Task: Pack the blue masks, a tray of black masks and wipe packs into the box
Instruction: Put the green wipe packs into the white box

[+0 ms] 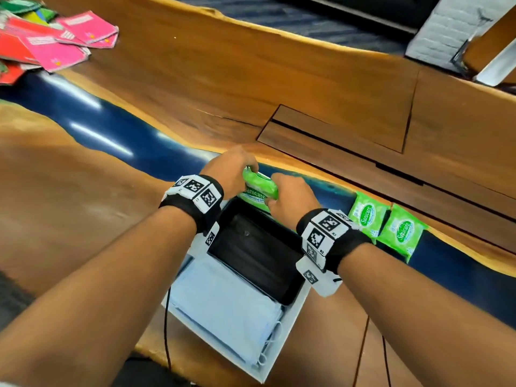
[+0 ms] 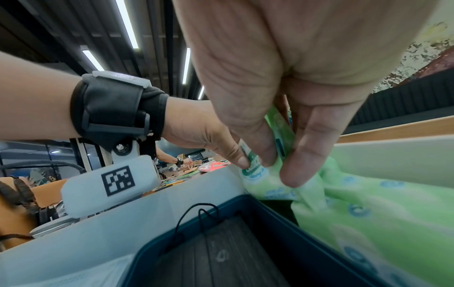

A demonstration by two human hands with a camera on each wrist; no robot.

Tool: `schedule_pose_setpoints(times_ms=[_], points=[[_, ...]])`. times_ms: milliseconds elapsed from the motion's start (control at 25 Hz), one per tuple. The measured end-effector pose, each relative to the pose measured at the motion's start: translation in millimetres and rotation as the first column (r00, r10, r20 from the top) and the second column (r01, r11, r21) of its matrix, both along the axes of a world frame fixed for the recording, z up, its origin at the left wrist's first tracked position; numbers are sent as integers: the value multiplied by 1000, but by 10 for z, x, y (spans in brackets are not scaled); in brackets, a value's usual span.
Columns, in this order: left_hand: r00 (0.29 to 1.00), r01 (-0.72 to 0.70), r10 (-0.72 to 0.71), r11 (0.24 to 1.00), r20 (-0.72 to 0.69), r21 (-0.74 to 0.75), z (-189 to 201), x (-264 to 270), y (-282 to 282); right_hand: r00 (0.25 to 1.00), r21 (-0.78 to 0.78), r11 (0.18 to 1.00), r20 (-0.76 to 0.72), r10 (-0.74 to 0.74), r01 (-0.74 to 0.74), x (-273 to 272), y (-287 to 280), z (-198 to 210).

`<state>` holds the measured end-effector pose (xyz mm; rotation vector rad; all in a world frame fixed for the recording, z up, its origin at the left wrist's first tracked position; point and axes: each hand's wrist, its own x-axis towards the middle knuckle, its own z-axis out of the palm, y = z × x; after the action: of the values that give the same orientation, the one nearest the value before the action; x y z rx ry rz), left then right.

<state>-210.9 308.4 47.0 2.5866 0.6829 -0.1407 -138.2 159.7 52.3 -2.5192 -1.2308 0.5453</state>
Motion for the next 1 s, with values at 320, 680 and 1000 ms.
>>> schedule_pose_setpoints(times_ms=[320, 680, 1000], points=[[999, -32, 27, 993, -38, -110, -28, 6, 46, 999, -25, 999, -19, -34, 34, 10, 72, -171], [929, 262, -156, 918, -336, 297, -125, 151, -132, 966, -269, 953, 172, 191, -141, 10, 156, -151], [958, 253, -162, 867, -236, 429, -42, 149, -274, 969, -348, 922, 108, 222, -172, 39, 180, -131]])
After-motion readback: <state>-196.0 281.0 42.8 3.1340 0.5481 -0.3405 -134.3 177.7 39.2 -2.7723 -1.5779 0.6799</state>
